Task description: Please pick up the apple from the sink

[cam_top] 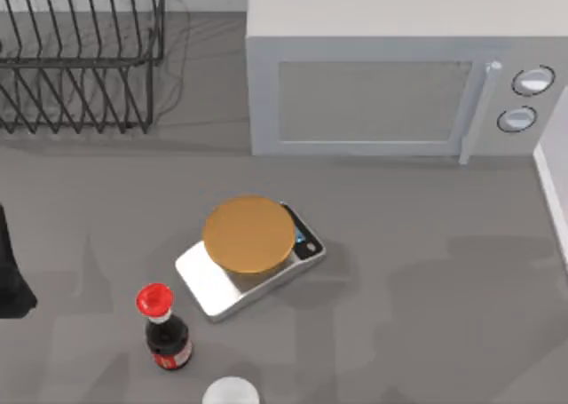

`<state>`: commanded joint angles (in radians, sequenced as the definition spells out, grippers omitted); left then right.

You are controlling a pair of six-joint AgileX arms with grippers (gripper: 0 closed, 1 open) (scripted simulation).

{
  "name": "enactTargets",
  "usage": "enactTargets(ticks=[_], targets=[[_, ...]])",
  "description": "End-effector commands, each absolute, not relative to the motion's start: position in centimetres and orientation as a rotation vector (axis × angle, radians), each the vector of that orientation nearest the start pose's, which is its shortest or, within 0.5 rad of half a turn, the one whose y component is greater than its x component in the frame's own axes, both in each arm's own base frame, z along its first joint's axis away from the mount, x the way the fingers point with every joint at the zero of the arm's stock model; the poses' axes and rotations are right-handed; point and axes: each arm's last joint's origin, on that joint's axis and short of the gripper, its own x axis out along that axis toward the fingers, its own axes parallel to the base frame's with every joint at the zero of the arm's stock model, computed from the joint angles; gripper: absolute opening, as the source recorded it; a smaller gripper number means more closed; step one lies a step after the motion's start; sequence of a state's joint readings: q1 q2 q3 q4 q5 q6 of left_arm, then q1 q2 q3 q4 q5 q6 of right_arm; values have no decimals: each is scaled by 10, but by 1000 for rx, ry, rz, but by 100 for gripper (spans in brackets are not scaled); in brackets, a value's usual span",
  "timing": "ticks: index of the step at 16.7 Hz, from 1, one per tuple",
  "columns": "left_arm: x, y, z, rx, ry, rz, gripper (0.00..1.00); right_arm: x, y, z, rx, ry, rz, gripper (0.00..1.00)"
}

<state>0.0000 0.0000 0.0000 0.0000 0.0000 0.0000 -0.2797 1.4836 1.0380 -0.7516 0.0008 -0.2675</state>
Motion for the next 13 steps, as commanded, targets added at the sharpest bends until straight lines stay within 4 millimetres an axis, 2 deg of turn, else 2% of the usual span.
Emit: enactTargets(ticks=[3,6,9,13], targets=[[106,-1,160,0,0,0,100,310,-101,191,-35,1404,-49,100],[106,-1,160,0,0,0,100,329,-118,168,-5,1525,-20,100],[106,-1,160,0,0,0,100,336,-125,159,8,1571,-8,100],[106,-1,160,0,0,0,100,336,-123,159,4,1569,-5,100]])
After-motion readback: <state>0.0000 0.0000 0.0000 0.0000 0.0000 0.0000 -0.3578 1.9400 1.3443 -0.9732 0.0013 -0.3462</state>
